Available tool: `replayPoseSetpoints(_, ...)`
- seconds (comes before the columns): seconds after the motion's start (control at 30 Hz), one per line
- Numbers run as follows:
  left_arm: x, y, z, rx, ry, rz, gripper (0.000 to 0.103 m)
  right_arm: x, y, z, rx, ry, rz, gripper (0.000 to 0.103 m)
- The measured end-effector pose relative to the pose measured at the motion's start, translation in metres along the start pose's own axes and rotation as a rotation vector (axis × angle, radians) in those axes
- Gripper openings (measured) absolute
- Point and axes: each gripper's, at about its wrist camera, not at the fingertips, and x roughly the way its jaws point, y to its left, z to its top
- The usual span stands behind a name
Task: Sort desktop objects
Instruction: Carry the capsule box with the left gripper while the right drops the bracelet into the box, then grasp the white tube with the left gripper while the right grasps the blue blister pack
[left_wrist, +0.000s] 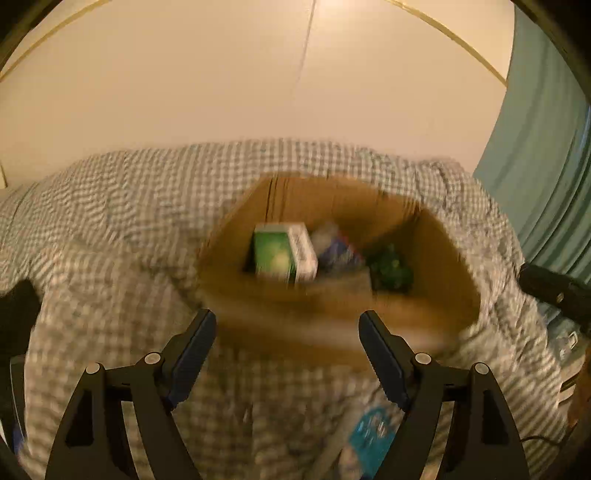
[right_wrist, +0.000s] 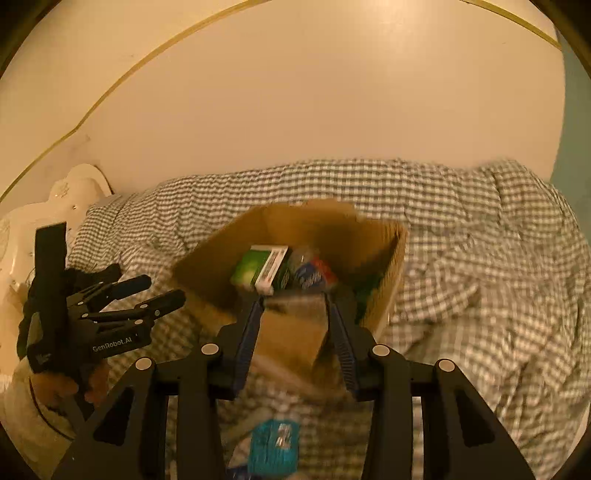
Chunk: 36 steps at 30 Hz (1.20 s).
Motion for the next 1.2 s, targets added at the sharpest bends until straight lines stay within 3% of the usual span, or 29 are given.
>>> replayPoseSetpoints(0.23, 0.025, -0.026, -0.088, 0.160, 0.120, -0.018, 0.082, 0.004, -0.003, -0.082, 0.069, 0.124, -0.002, 0.040)
replayPoseSetpoints(0.3, 0.036, -0.033, -0.107, 0.208, 0.162, -0.036, 0.082, 0.011, -0.003, -0.094, 0.083, 0.155, -0.015, 0.044)
replayPoseSetpoints(0.37, 0.051, -0.035, -0.123, 0.237, 0.226, -0.056, 0.082, 0.018, -0.003, -0.104, 0.121, 0.189, -0.039, 0.055)
replayPoseSetpoints(0.47, 0.071, -0.037, -0.136, 0.256, 0.292, -0.046, 0.077, 0.039, 0.001, -0.112, 0.103, 0.257, -0.024, 0.056)
replayPoseSetpoints(0.57, 0.084, -0.035, -0.137, 0.218, 0.330, -0.083, 0.077, 0.059, 0.001, -0.122, 0.106, 0.306, -0.035, 0.060)
replayPoseSetpoints(0.7, 0.091, -0.040, -0.138, 0.237, 0.337, -0.085, 0.077, 0.083, -0.009, -0.138, 0.216, 0.374, 0.017, 0.060)
replayPoseSetpoints(0.8, 0.097, -0.042, -0.137, 0.236, 0.343, -0.106, 0.068, 0.091, -0.006, -0.142, 0.226, 0.399, 0.005, 0.060)
replayPoseSetpoints(0.87, 0.104, -0.043, -0.137, 0.231, 0.359, -0.103, 0.052, 0.093, 0.000, -0.141, 0.194, 0.410, -0.025, 0.060)
replayPoseSetpoints(0.9, 0.106, -0.043, -0.138, 0.233, 0.367, -0.109, 0.039, 0.094, 0.002, -0.141, 0.188, 0.413, -0.028, 0.060)
replayPoseSetpoints(0.97, 0.106, -0.045, -0.140, 0.241, 0.373, -0.132, 0.036, 0.096, 0.004, -0.141, 0.185, 0.425, -0.032, 0.060)
replayPoseSetpoints(1.07, 0.101, -0.050, -0.140, 0.275, 0.364, -0.123, 0.021, 0.102, 0.006, -0.143, 0.176, 0.441, -0.051, 0.060)
replayPoseSetpoints(1.2, 0.090, -0.045, -0.133, 0.233, 0.376, -0.133, 0.017, 0.107, 0.007, -0.147, 0.176, 0.462, -0.058, 0.060)
